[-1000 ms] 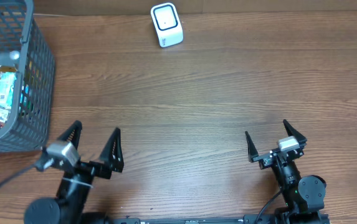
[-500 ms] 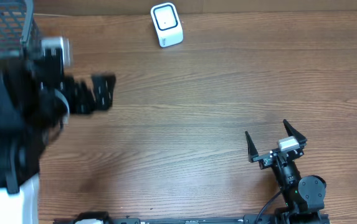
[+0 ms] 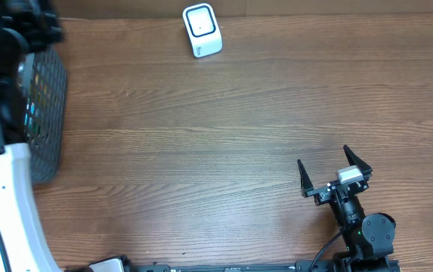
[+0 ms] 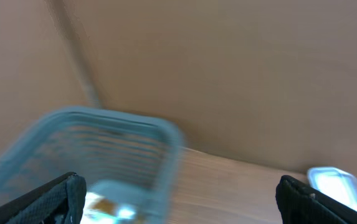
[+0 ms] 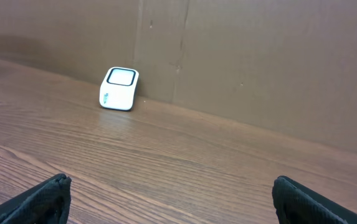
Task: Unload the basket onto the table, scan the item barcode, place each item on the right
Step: 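Move the left gripper up and over into the grey basket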
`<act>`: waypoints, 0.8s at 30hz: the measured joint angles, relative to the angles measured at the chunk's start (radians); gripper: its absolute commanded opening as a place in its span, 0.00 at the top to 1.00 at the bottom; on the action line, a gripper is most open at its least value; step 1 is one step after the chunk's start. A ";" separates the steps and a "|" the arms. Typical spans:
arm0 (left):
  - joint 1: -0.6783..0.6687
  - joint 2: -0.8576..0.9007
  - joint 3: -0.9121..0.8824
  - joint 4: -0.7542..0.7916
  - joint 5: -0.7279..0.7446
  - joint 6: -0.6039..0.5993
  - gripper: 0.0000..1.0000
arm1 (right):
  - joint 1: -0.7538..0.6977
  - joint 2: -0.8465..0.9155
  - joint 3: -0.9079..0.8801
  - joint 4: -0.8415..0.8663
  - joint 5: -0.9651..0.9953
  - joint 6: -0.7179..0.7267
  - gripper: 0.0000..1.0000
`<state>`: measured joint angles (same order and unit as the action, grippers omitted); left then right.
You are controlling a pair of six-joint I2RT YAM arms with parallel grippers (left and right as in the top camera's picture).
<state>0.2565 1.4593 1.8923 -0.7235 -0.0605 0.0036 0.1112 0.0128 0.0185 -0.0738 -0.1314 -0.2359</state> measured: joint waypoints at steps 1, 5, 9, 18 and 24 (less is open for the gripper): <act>0.042 0.011 0.003 0.013 -0.004 0.007 0.00 | 0.000 0.000 0.000 -0.001 0.000 0.000 0.00; 0.215 0.080 0.009 0.007 0.039 0.035 0.00 | 0.000 0.000 0.000 -0.001 0.000 0.000 0.00; 0.344 0.172 0.009 -0.003 0.159 0.050 0.00 | 0.000 0.000 0.000 -0.001 0.000 0.000 0.00; 0.457 0.379 0.009 0.021 0.402 0.074 0.00 | 0.000 0.000 0.000 -0.001 0.000 -0.001 0.00; 0.453 0.463 0.009 0.077 0.443 0.124 0.01 | 0.000 0.000 0.000 0.000 0.000 0.000 0.00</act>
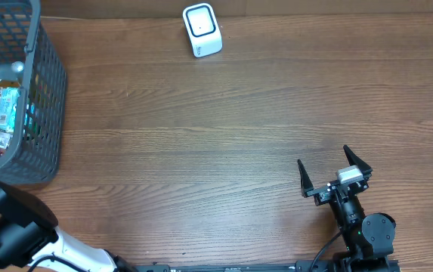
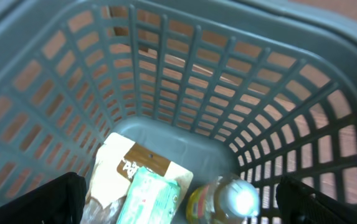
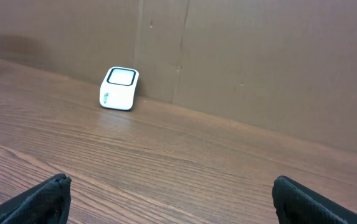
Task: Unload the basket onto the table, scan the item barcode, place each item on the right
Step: 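Move the left gripper up and over into the grey basket, then grasp the yellow oil bottle inside the basket with the left gripper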
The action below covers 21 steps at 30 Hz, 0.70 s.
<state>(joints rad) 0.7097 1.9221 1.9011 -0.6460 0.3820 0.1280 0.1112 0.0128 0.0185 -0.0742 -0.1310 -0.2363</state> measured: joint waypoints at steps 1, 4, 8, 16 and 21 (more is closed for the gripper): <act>-0.003 0.011 0.000 0.004 0.003 0.009 0.01 | 0.000 0.000 0.000 0.000 0.000 0.000 0.00; -0.024 0.043 0.000 0.006 0.008 0.055 0.01 | 0.000 0.000 0.000 0.000 0.000 0.000 0.00; -0.064 0.088 0.000 -0.001 0.011 0.121 0.01 | 0.000 0.000 0.000 0.000 0.000 0.000 0.00; -0.103 0.198 0.000 -0.028 0.016 0.194 0.05 | 0.000 0.000 0.000 0.000 0.000 0.000 0.00; -0.103 0.243 0.000 -0.049 0.010 0.219 0.21 | 0.000 0.000 0.000 0.000 0.000 0.000 0.00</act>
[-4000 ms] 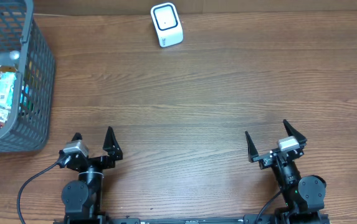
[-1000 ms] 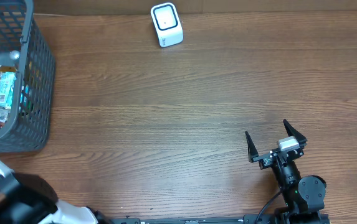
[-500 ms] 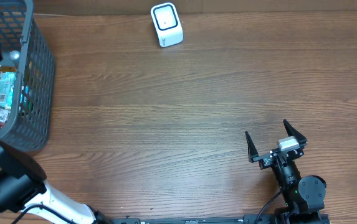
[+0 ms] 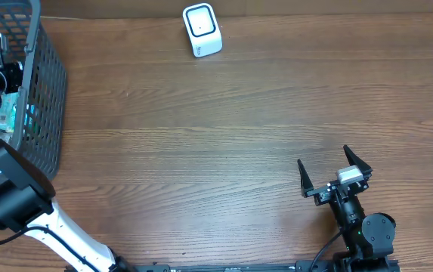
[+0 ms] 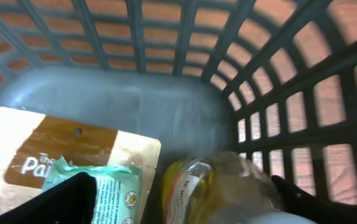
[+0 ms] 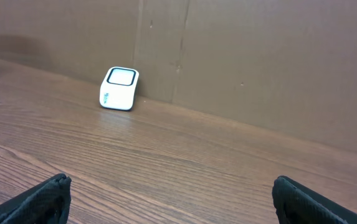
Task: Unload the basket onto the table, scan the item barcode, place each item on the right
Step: 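Grasp the yellow oil bottle inside the basket with the left gripper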
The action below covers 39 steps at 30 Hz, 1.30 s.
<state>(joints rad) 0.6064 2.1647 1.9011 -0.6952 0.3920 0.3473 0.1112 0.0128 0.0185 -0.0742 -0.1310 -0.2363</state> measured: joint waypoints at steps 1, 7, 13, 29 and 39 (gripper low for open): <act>0.000 0.008 0.000 -0.002 -0.001 0.002 0.27 | 0.000 0.000 0.000 0.000 0.000 0.000 0.00; 0.000 0.019 0.000 0.001 -0.005 0.012 0.49 | 0.000 0.000 0.000 0.000 0.000 0.000 0.00; 0.000 0.019 0.000 0.001 -0.006 0.011 0.62 | 0.000 0.000 0.000 0.000 0.000 0.000 0.00; 0.000 -0.199 0.225 0.011 -0.089 -0.148 0.64 | 0.000 0.000 0.000 0.000 0.000 0.000 0.00; -0.044 -0.518 0.309 0.003 -0.089 -0.401 0.74 | 0.000 0.000 0.000 0.000 0.000 0.000 0.00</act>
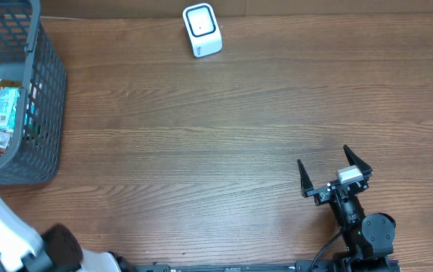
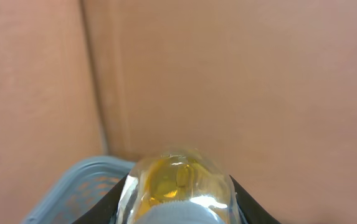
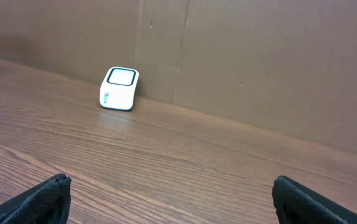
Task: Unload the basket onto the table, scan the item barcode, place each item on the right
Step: 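Grasp the yellow oil bottle inside the basket with the left gripper, then carry the yellow bottle with the left gripper toward the scanner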
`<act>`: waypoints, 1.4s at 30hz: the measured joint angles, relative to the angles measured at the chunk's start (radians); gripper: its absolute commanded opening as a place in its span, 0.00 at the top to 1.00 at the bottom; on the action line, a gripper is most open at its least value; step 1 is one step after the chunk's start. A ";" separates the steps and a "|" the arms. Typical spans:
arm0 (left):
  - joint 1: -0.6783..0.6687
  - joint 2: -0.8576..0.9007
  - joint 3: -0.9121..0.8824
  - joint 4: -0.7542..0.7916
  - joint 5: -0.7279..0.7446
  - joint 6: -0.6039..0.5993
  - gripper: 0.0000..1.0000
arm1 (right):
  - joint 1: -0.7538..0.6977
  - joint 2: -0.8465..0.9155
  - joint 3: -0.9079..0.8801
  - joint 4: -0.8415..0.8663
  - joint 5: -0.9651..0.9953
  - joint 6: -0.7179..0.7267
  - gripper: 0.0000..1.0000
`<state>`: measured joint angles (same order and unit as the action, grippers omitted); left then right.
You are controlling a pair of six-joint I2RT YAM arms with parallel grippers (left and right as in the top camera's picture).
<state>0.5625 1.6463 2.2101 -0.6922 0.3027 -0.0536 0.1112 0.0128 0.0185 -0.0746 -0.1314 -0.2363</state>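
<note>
A clear bottle [image 2: 178, 183] of yellow liquid with a pale cap fills the bottom of the left wrist view. My left gripper [image 2: 179, 202] is shut on it, a black finger on each side, high above the grey basket [image 2: 72, 186]. The overhead view shows only a white link of the left arm, not the gripper or the bottle. The white barcode scanner [image 1: 202, 30] stands at the table's far edge, also seen as the scanner [image 3: 119, 88] from the right wrist. My right gripper [image 1: 335, 168] rests open and empty at the near right.
The grey mesh basket [image 1: 46, 98] at the far left holds a green packet [image 1: 6, 106] and other wrapped goods. A brown cardboard wall [image 3: 259, 62] runs behind the scanner. Wooden tabletop [image 1: 224, 136] lies between basket, scanner and right arm.
My left gripper was down inside the basket with its fingers either side of the bottle. Now it is shut on the bottle and raised above the basket, facing the cardboard wall. The right arm has not moved.
First the left arm hung over the basket, its open gripper facing the wall. Then it looked down into the basket at the packets and bottle. Then it was low, straddling the bottle. Now the bottle is held above the basket; the right gripper stayed open throughout.
</note>
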 measured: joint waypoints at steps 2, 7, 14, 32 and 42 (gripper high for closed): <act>-0.044 -0.045 0.003 -0.039 -0.001 -0.037 0.74 | 0.000 0.000 0.000 0.000 0.000 0.000 0.00; -0.234 -0.116 0.005 -0.214 -0.008 -0.088 0.75 | 0.000 0.000 0.000 0.000 0.000 0.000 0.00; -0.589 -0.110 -0.036 -0.444 -0.160 -0.187 0.76 | 0.000 0.000 0.000 0.000 0.000 0.000 0.00; -1.233 0.331 -0.290 -0.319 -0.522 -0.664 0.75 | 0.000 0.000 0.000 0.000 0.000 0.000 0.00; -1.398 0.542 -0.297 -0.156 -0.630 -0.700 0.71 | 0.000 0.000 0.000 0.000 0.000 0.000 0.00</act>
<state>-0.8352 2.1880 1.9133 -0.8482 -0.3275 -0.7540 0.1112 0.0128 0.0185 -0.0746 -0.1310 -0.2363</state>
